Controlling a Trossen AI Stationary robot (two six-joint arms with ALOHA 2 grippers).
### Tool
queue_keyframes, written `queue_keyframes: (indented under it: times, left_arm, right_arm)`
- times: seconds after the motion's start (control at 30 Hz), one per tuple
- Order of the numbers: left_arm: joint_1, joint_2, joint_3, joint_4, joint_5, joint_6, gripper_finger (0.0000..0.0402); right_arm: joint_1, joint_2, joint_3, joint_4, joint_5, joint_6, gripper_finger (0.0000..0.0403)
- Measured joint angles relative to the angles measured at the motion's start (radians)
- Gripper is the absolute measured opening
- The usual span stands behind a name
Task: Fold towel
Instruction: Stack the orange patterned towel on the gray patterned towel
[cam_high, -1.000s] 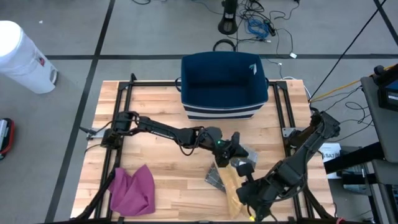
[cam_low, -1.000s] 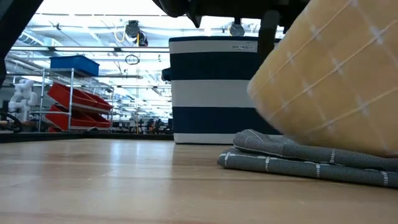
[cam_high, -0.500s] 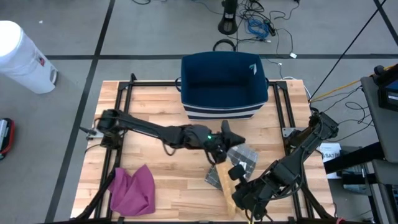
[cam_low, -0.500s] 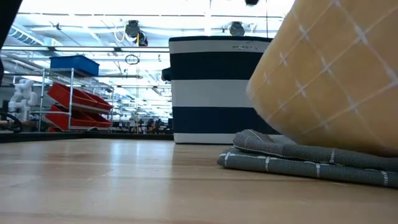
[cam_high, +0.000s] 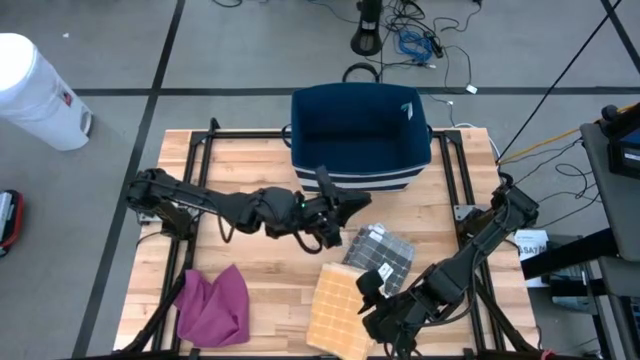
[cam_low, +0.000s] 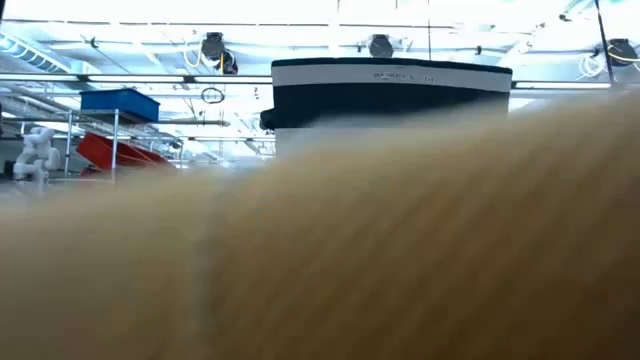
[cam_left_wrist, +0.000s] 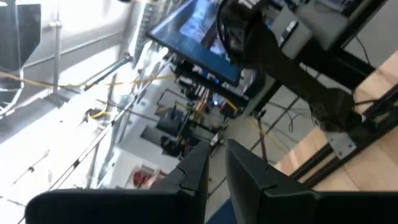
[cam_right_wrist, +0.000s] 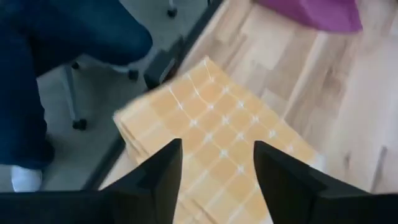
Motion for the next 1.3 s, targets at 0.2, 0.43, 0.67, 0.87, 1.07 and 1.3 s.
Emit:
queue_keyframes:
  times: [0.2, 0.43, 0.67, 0.87, 1.07, 1.3]
  left_arm:
    - [-0.015, -0.003, 0.000, -0.097, -0.178, -0.083, 0.0059]
    - [0.036, -0.005, -0.001, -0.613, 0.051, -0.520, 0.0059]
    - [0.085, 0.002, -0.129, -0.645, 0.277, -0.706, 0.0059]
    - [0.084, 0.003, -0.323, -0.486, 0.287, -0.704, 0.0059]
    - [0.103, 0.003, -0.483, -0.330, 0.393, -0.794, 0.0059]
    - [0.130, 0.002, -0.632, -0.163, 0.544, -1.029, 0.0059]
  right_arm:
    - [0.000, 0.005, -0.001, 0.002, 0.048, 0.102, 0.0200]
    - [0.006, 0.005, -0.132, 0.012, 0.079, 0.316, 0.0193]
    - [0.006, 0.005, -0.288, 0.095, 0.149, 0.466, 0.0192]
    - [0.032, 0.005, -0.391, 0.158, 0.235, 0.524, 0.0192]
    - [0.040, 0.005, -0.474, 0.192, 0.320, 0.588, 0.0192]
    - [0.040, 0.004, -0.615, 0.461, 0.345, 0.567, 0.0192]
